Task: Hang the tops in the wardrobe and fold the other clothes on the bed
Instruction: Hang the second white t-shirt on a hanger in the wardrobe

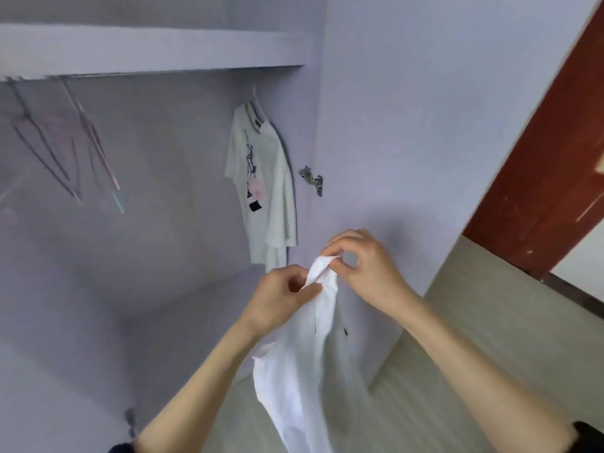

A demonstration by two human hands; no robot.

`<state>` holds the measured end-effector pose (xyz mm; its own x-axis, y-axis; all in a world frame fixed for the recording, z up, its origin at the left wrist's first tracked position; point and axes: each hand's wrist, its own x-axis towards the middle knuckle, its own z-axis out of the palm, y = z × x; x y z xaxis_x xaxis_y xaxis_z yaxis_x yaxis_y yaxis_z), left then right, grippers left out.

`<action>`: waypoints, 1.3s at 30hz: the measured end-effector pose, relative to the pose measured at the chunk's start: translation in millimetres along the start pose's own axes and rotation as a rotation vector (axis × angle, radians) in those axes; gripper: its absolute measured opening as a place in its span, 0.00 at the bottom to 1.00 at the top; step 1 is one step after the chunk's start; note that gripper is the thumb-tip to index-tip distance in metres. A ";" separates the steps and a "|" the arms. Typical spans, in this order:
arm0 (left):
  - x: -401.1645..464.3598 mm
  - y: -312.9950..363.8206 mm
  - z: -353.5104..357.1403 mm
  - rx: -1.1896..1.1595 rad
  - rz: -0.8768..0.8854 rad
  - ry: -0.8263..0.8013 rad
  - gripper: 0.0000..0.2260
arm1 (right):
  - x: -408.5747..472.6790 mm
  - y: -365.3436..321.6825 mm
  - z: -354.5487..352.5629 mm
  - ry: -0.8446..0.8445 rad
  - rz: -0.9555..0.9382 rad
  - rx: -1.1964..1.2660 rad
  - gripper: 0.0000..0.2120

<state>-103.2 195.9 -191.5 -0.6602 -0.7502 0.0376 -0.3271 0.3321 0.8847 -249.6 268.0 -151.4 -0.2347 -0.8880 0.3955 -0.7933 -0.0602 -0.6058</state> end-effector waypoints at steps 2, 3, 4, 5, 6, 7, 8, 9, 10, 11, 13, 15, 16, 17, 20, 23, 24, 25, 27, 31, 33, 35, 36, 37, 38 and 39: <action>6.8 -12.9 -17.6 -0.067 -0.130 0.067 0.13 | 16.3 1.7 16.7 0.062 0.077 0.124 0.05; 13.0 -20.6 -28.6 -0.150 -0.210 0.122 0.12 | 26.0 3.6 26.7 0.098 0.119 0.194 0.05; 16.9 -26.0 -35.8 -0.247 -0.280 0.178 0.11 | 27.9 6.7 34.8 0.125 0.162 0.248 0.08; 23.3 -30.3 -44.2 -0.334 -0.337 0.238 0.09 | 31.3 10.8 44.7 0.111 0.189 0.294 0.10; 30.3 -33.4 -51.4 -0.395 -0.376 0.291 0.07 | 33.3 16.5 56.1 0.059 0.198 0.312 0.12; 37.6 -34.2 -57.5 -0.431 -0.401 0.333 0.06 | 34.5 20.7 68.4 -0.031 0.195 0.316 0.12; 45.7 -34.1 -62.2 -0.460 -0.418 0.365 0.04 | 34.9 23.7 80.2 -0.151 0.193 0.297 0.09; 56.1 -34.4 -66.6 -0.483 -0.433 0.384 0.03 | 39.0 25.8 92.5 -0.273 0.196 0.281 0.08; 63.1 -33.0 -68.8 -0.498 -0.444 0.392 0.04 | 40.6 26.7 103.1 -0.361 0.211 0.267 0.11; 71.5 -30.8 -71.6 -0.498 -0.455 0.397 0.05 | 47.4 28.6 113.4 -0.414 0.220 0.271 0.17; 85.7 -25.2 -77.4 -0.488 -0.476 0.403 0.07 | 66.3 30.6 128.5 -0.403 0.238 0.232 0.24; 101.3 -24.6 -89.1 -0.493 -0.481 0.444 0.08 | 90.8 34.7 138.2 -0.331 0.178 0.169 0.18; 106.8 -26.3 -97.0 -0.508 -0.477 0.474 0.08 | 102.5 36.8 141.3 -0.280 0.108 0.139 0.12; 109.6 -28.6 -104.7 -0.531 -0.474 0.508 0.08 | 112.3 38.2 141.8 -0.233 0.049 0.114 0.07; 115.0 -45.6 -133.6 -0.555 -0.486 0.691 0.05 | 151.7 39.4 144.5 -0.172 -0.072 0.073 0.08; 110.1 -72.6 -155.7 -0.445 -0.530 0.803 0.07 | 189.0 31.1 150.0 -0.201 -0.185 0.073 0.07; 108.1 -81.0 -160.3 -0.371 -0.539 0.813 0.09 | 199.4 27.2 152.3 -0.208 -0.217 0.093 0.08; 105.2 -88.5 -164.3 -0.270 -0.537 0.810 0.13 | 209.5 22.3 154.4 -0.215 -0.232 0.120 0.08; 99.8 -96.3 -170.7 -0.037 -0.465 0.721 0.24 | 229.3 10.6 157.5 -0.237 -0.235 0.156 0.09; 103.4 -94.8 -170.0 0.229 -0.310 0.349 0.32 | 260.9 -14.3 164.4 -0.310 -0.253 0.174 0.10; 109.9 -99.6 -166.9 0.296 -0.327 0.368 0.25 | 269.6 -25.8 168.6 -0.325 -0.245 0.198 0.10; 114.6 -106.4 -167.0 0.324 -0.317 0.485 0.12 | 273.7 -33.7 172.6 -0.328 -0.254 0.212 0.11; 116.4 -109.7 -169.8 0.339 -0.303 0.538 0.07 | 275.8 -36.2 174.7 -0.326 -0.256 0.213 0.12; 117.3 -111.6 -172.6 0.344 -0.292 0.568 0.06 | 276.7 -37.0 175.3 -0.323 -0.251 0.222 0.12; 118.2 -113.3 -177.6 0.338 -0.286 0.581 0.06 | 278.1 -37.6 176.6 -0.319 -0.241 0.233 0.12; 117.8 -115.2 -184.0 0.330 -0.288 0.577 0.06 | 279.2 -38.1 179.3 -0.317 -0.226 0.243 0.12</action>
<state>-18.9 -36.0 -203.5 -0.0843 -0.9860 0.1441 -0.6815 0.1626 0.7136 -184.2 -59.4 -141.6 0.1426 -0.9338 0.3282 -0.6410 -0.3398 -0.6883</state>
